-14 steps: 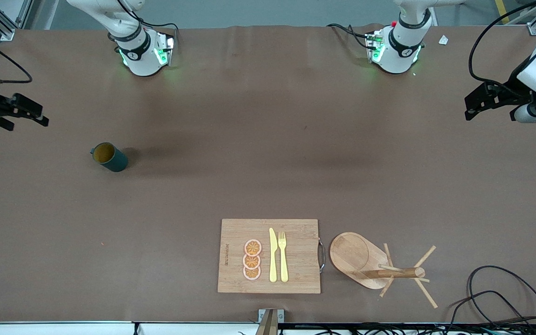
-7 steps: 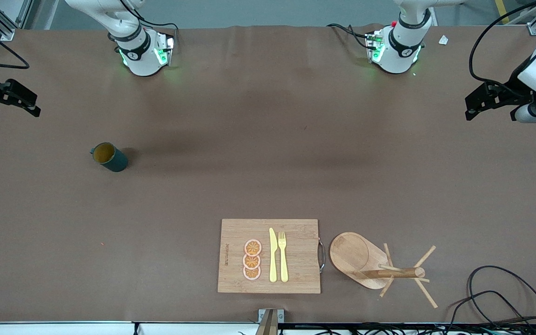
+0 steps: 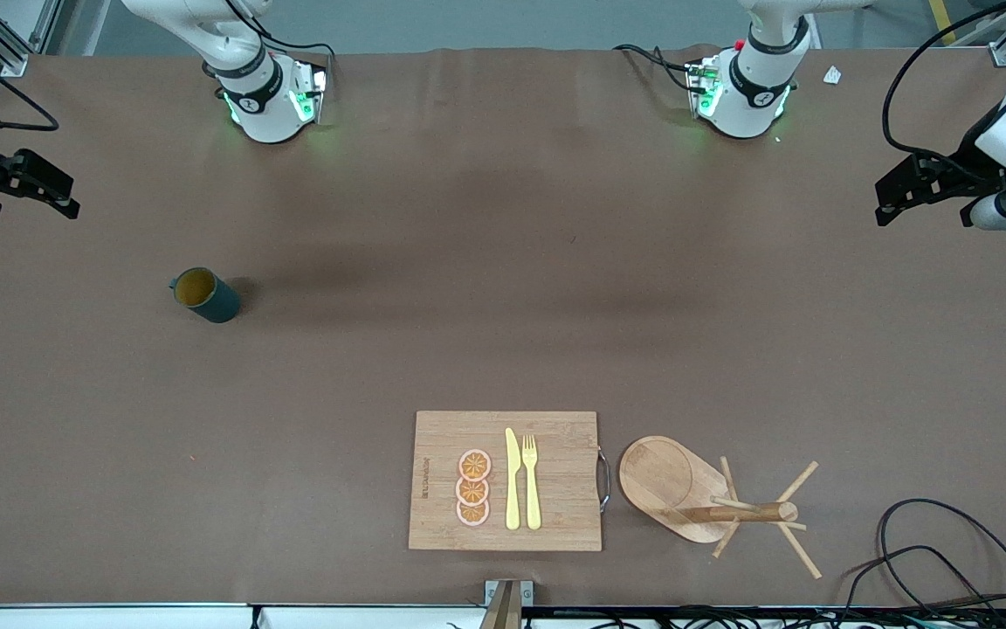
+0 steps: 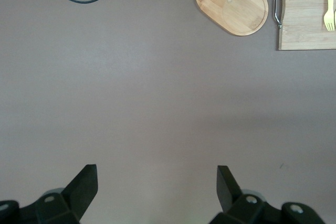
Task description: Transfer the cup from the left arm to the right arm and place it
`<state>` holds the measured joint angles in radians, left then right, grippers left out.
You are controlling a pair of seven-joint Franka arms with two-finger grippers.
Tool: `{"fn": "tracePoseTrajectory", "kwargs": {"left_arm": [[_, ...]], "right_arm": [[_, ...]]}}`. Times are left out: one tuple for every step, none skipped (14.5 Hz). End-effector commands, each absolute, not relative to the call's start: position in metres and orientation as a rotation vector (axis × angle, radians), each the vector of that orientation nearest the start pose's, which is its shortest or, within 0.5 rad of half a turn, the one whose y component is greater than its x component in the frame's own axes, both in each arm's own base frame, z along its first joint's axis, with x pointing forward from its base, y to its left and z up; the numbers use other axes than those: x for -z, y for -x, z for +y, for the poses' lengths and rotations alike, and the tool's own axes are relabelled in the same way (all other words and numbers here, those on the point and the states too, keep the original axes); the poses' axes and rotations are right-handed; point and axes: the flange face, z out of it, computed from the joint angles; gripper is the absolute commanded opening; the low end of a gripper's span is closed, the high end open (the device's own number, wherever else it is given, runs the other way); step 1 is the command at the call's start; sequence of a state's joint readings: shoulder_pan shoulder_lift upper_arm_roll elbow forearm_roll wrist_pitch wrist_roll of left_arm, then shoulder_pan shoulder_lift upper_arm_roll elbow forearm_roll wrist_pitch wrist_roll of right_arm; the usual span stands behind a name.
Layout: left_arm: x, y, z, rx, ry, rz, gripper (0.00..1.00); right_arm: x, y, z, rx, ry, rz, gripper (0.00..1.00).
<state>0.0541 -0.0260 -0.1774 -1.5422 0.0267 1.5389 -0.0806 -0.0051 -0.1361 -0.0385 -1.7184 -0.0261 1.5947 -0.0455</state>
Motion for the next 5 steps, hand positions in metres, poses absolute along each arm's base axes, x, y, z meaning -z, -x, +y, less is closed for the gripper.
{"fn": "tracePoseTrajectory", "kwargs": {"left_arm": [[-0.6559, -0.5345, -0.0631, 0.03, 3.093, 0.091, 1.0], [-0.6557, -0.5342, -0.0635, 0.027, 3.097, 0.091, 1.0], [-0.6554, -0.534, -0.063, 0.022, 3.1, 0.091, 1.0], [-0.6552, -0.5337, -0.0643, 0.019, 3.104, 0.094, 1.0], [-0.6543, -0.534, -0.0645, 0.014, 3.106, 0.095, 1.0]], "right_arm": [[-0.6328, -0.5151, -0.0284, 0.008, 3.177, 0.024, 1.0], [-0.6336, -0.5147, -0.0284, 0.01, 3.177, 0.026, 1.0], [-0.6328, -0.5151, -0.0284, 0.008, 3.177, 0.026, 1.0], [-0.6326, -0.515, -0.0284, 0.005, 3.177, 0.029, 1.0], [-0.6335, -0.5152, -0.0277, 0.01, 3.177, 0.026, 1.0]]}}
